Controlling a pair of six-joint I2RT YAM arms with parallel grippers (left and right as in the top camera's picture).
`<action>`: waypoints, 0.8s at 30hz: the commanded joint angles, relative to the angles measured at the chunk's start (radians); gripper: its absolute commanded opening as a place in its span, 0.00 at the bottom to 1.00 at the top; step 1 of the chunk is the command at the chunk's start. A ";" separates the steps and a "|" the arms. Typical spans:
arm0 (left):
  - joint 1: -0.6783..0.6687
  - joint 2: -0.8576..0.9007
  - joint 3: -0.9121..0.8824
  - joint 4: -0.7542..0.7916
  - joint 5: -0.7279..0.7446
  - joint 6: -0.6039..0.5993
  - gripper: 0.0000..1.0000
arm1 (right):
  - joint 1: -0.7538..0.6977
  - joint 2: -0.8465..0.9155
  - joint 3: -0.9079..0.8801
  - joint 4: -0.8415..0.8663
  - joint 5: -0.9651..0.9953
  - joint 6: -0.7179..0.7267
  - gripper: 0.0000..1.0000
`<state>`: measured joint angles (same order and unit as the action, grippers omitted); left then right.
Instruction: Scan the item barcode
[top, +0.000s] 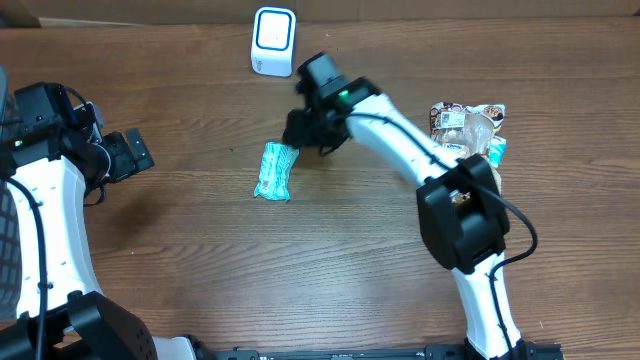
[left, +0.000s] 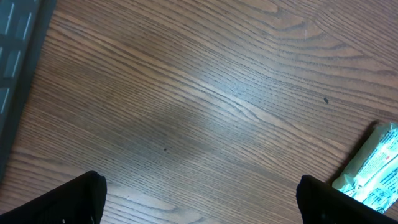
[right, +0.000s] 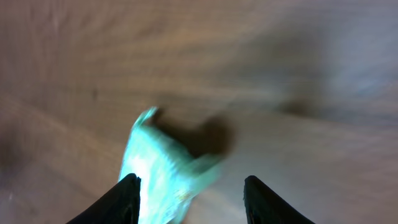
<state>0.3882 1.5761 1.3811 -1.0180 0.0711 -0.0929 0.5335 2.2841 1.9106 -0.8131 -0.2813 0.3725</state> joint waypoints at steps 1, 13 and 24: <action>0.004 0.001 0.014 0.001 -0.003 0.026 1.00 | 0.008 -0.034 0.000 0.062 0.003 -0.033 0.53; 0.004 0.001 0.014 0.001 -0.003 0.026 1.00 | 0.048 0.041 -0.027 0.057 0.017 0.023 0.41; 0.004 0.001 0.014 0.001 -0.003 0.026 1.00 | 0.032 0.067 -0.064 -0.033 0.068 0.126 0.26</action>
<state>0.3882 1.5761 1.3811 -1.0180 0.0711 -0.0929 0.5823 2.3333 1.8565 -0.8036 -0.2508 0.4328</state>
